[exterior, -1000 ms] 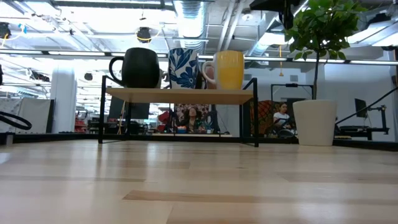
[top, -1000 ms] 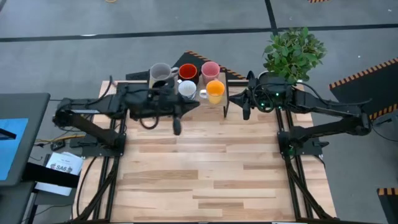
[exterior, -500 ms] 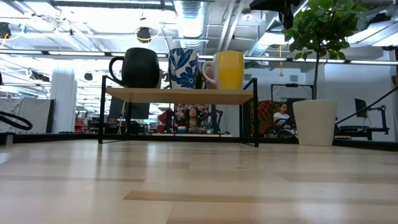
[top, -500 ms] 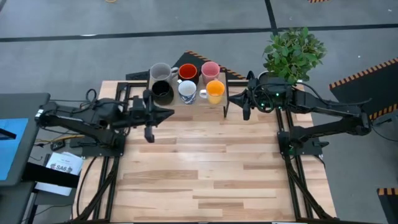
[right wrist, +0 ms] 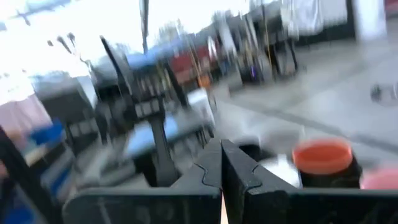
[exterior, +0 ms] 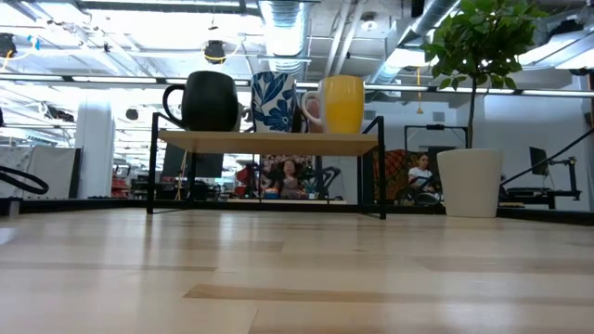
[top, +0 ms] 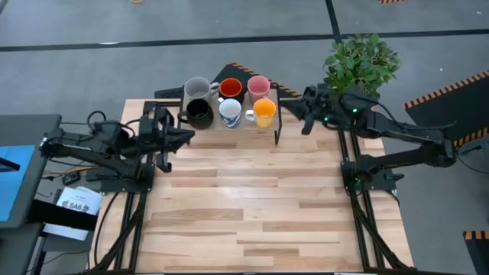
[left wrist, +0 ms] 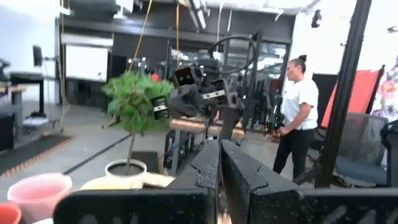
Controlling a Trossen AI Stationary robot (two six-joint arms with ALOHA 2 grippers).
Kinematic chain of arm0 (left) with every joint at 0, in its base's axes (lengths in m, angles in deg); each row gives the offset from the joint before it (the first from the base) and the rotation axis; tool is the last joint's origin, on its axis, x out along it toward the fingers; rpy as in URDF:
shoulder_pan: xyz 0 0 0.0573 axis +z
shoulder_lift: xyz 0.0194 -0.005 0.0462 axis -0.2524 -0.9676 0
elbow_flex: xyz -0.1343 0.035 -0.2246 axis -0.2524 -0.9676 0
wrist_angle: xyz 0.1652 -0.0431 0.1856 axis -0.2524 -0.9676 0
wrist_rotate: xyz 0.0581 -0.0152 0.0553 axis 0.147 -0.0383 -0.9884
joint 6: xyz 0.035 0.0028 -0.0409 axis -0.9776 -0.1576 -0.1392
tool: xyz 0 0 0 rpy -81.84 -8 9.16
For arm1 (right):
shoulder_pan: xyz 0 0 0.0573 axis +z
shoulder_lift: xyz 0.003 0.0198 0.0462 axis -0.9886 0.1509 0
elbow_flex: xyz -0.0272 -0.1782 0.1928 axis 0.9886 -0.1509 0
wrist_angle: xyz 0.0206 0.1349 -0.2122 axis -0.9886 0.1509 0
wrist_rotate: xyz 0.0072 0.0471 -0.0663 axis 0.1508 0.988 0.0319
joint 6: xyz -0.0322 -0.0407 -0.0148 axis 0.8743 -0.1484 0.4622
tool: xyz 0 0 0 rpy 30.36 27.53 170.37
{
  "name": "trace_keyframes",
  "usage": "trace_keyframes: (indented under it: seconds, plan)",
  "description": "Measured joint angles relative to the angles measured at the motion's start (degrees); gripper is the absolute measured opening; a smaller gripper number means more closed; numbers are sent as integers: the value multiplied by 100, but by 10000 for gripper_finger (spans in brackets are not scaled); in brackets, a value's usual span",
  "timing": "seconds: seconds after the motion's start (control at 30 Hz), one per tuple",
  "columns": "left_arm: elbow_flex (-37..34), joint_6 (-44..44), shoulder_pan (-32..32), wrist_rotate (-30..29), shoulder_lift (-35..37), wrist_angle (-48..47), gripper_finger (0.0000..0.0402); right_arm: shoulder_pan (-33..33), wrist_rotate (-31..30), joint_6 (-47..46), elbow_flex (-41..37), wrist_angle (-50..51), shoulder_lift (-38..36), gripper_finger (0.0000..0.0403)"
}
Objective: Place coffee mugs
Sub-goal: Return to Home Position
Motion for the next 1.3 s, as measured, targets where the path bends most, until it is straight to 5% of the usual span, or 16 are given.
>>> trace_keyframes:
  seconds: [0.43,0.77,1.1,1.3]
  plan:
    - [2,-230,-1,87,400,-299,0,-392,-201,-140,0,-808,9,17]
    - [-54,-234,-2,606,389,-370,0,29,-156,451,0,499,-43,18]
    - [-1376,-250,17,676,1025,570,0,378,-144,1145,-2,1213,-35,18]
    - [-1977,-199,109,727,1781,673,0,423,-125,812,-2,1193,-37,18]
